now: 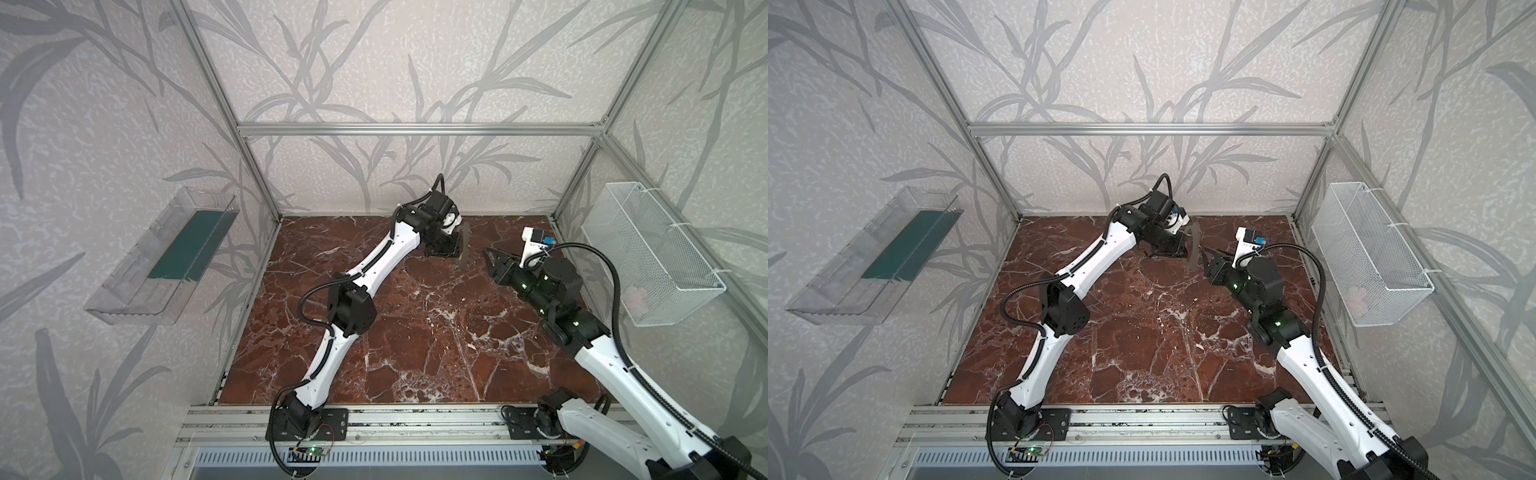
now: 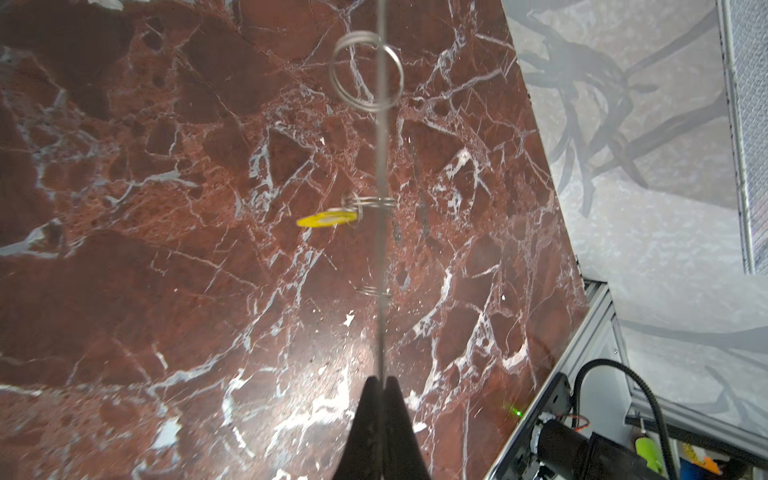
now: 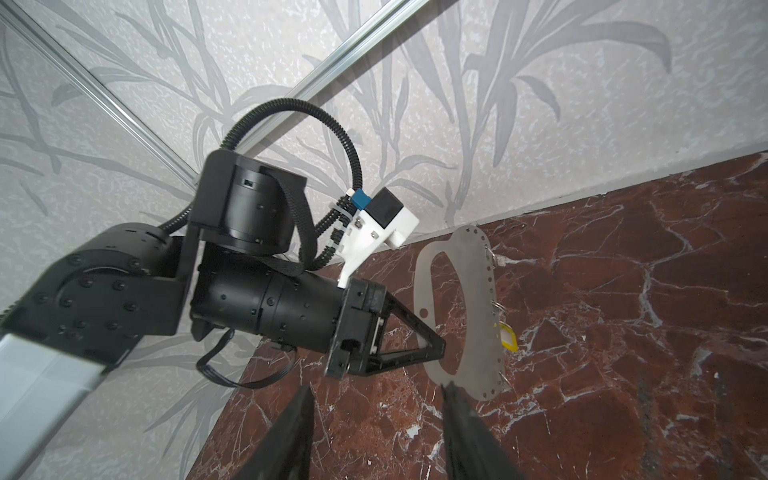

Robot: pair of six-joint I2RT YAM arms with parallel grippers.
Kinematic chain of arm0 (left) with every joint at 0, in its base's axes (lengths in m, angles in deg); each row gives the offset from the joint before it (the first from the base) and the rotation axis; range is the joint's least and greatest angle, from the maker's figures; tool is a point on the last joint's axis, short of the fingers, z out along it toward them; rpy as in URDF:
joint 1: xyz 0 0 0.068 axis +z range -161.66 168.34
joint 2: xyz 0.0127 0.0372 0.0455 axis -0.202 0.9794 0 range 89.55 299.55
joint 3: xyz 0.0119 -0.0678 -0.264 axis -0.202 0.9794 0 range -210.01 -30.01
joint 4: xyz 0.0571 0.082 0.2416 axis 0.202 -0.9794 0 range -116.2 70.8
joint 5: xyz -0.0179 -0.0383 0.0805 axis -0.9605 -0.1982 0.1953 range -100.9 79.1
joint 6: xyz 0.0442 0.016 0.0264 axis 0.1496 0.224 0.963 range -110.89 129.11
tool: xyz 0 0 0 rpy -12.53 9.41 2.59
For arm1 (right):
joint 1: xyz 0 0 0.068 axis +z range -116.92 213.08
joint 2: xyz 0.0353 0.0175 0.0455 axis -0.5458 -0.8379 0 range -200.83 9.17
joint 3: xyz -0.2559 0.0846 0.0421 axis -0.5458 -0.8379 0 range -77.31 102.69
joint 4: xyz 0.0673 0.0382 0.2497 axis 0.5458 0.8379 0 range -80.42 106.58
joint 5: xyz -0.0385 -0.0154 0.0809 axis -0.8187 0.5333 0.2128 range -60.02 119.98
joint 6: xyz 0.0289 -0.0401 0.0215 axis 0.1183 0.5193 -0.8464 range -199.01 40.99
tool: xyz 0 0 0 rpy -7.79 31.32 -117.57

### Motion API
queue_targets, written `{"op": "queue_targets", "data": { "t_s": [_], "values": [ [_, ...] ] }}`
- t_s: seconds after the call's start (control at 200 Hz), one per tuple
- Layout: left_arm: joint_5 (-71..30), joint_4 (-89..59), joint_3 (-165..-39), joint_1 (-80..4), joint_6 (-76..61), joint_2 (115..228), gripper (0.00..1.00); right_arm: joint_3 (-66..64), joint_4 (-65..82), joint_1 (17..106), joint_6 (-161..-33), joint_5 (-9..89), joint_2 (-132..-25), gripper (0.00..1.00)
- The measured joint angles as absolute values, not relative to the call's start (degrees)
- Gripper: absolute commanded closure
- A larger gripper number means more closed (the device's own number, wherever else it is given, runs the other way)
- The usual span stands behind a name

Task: Put the keys on the keyring

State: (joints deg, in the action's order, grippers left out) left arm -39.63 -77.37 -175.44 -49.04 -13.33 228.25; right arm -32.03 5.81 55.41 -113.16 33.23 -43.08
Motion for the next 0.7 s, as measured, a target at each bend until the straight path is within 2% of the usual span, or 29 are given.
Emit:
{"op": "queue_targets", "data": {
  "t_s": [0.415,0.7],
  "values": [
    [-42.0,-65.4,-175.0,-49.0,-23.2,236.0,1.0,-32.0,8.4,54.8,-112.8,33.0,-42.1,0.5],
    [-44.2,-57.9,-158.8,-46.6,-24.9,234.3,1.0,-32.0,8.7,54.8,-112.8,33.0,-42.1,0.5]
  ]
}}
